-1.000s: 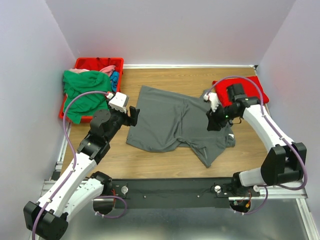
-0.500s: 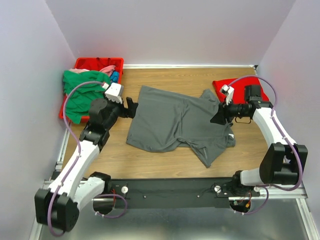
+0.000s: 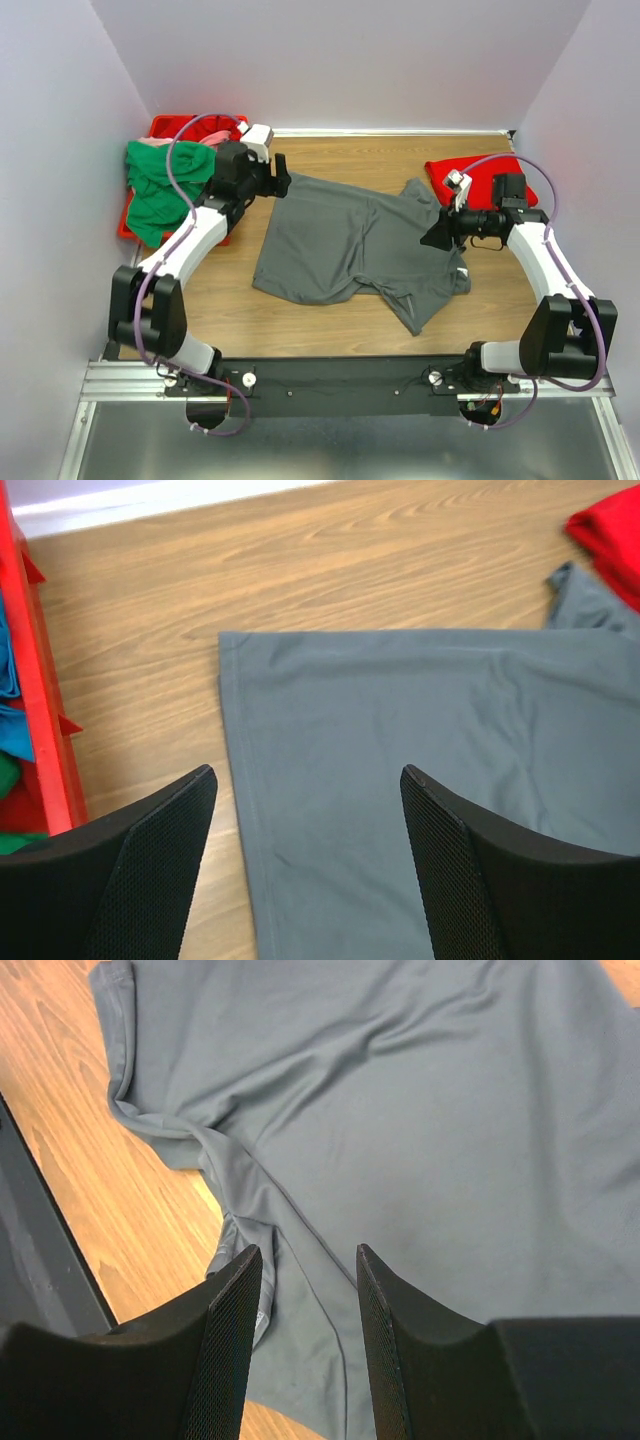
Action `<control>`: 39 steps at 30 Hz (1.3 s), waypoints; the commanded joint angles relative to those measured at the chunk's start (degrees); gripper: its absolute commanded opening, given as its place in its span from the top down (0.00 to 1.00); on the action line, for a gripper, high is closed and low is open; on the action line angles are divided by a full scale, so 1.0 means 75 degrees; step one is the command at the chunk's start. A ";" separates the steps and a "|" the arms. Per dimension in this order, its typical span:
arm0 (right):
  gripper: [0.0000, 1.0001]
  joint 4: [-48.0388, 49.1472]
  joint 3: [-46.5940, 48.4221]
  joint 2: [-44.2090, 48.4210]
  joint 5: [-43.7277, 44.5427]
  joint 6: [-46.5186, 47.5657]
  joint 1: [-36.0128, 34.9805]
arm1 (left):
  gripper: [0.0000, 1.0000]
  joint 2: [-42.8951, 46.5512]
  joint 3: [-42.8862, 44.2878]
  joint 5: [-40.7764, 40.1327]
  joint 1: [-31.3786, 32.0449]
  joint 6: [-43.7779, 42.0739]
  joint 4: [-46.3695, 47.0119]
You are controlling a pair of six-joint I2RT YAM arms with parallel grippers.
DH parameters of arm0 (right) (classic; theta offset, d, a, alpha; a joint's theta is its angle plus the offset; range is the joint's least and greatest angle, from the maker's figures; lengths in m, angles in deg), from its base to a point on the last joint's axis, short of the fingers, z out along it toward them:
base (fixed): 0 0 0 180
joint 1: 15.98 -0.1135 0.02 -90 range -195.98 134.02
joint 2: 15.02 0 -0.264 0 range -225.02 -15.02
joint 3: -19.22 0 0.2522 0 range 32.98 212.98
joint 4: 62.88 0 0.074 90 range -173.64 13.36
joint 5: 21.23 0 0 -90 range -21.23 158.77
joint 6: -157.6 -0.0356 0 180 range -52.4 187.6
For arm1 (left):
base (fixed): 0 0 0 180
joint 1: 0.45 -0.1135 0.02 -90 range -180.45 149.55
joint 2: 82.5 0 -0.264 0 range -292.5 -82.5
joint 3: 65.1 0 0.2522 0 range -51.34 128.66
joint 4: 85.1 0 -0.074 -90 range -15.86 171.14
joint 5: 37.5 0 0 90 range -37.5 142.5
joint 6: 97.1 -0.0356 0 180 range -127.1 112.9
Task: Fold and stack the t-shirts
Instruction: Flatten the tshirt out
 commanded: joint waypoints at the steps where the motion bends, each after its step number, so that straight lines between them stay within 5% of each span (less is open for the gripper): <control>1: 0.50 0.0209 -0.0152 0.0129 -0.0186 -0.0132 0.0061 | 0.20 -0.0806 0.0844 -0.0507 -0.0049 -0.0352 -0.0513; 9: 0.50 0.0245 -0.0199 0.0187 -0.0092 -0.0167 0.0061 | 0.26 -0.2318 0.2075 -0.0425 -0.0049 -0.0563 -0.1053; 39: 0.50 0.0292 -0.0222 0.0105 0.0095 -0.0191 0.0072 | 0.28 -0.4591 0.4300 -0.0893 -0.0038 -0.0552 -0.2388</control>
